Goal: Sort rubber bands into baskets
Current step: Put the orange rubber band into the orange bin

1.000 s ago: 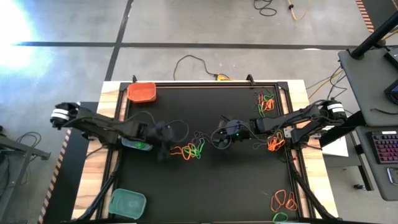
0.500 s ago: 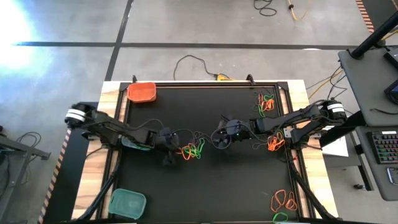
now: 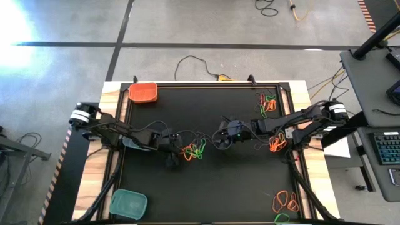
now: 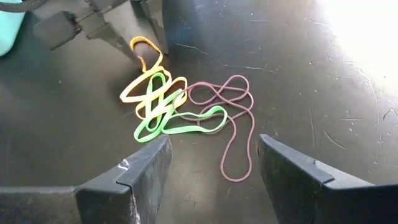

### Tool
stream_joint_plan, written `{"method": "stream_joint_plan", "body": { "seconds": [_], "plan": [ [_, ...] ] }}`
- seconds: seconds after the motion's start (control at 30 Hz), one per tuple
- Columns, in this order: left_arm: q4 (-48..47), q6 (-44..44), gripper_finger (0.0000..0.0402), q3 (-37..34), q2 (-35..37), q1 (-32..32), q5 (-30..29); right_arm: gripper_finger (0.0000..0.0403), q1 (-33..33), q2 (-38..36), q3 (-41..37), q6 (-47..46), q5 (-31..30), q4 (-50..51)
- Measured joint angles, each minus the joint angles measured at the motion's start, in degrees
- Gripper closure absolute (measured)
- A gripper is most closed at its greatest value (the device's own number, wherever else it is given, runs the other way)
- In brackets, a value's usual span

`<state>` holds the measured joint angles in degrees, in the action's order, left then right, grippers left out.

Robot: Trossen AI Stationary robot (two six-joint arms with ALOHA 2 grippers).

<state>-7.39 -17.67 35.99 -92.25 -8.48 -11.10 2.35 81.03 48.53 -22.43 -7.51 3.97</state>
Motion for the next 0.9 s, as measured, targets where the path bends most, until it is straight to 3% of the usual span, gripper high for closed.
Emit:
{"method": "stream_joint_plan", "body": {
  "seconds": [0.2,0.27,0.43,0.7,0.9],
  "plan": [
    [1.0,-1.1,0.0378,-0.1,-0.7,0.0,-3.5,0.0174,0.0,0.0,0.0,0.1,0.0,0.0],
    [1.5,-1.2,0.0395,-0.2,-0.7,0.0,-4.0,0.0174,0.0,0.0,0.0,0.1,0.0,0.0],
    [1.4,0.3,0.0399,0.3,1.1,0.0,-4.4,0.0174,0.0,0.0,0.0,0.1,0.0,0.0],
    [-5.0,8.4,0.0401,4.4,7.1,1.9,-16.2,0.0174,0.0,-0.1,0.0,0.1,0.0,0.6],
    [-12.5,14.2,0.0401,7.7,13.4,12.5,-25.3,0.0174,0.0,-0.3,0.0,-0.1,0.2,0.9]
  ]
}}
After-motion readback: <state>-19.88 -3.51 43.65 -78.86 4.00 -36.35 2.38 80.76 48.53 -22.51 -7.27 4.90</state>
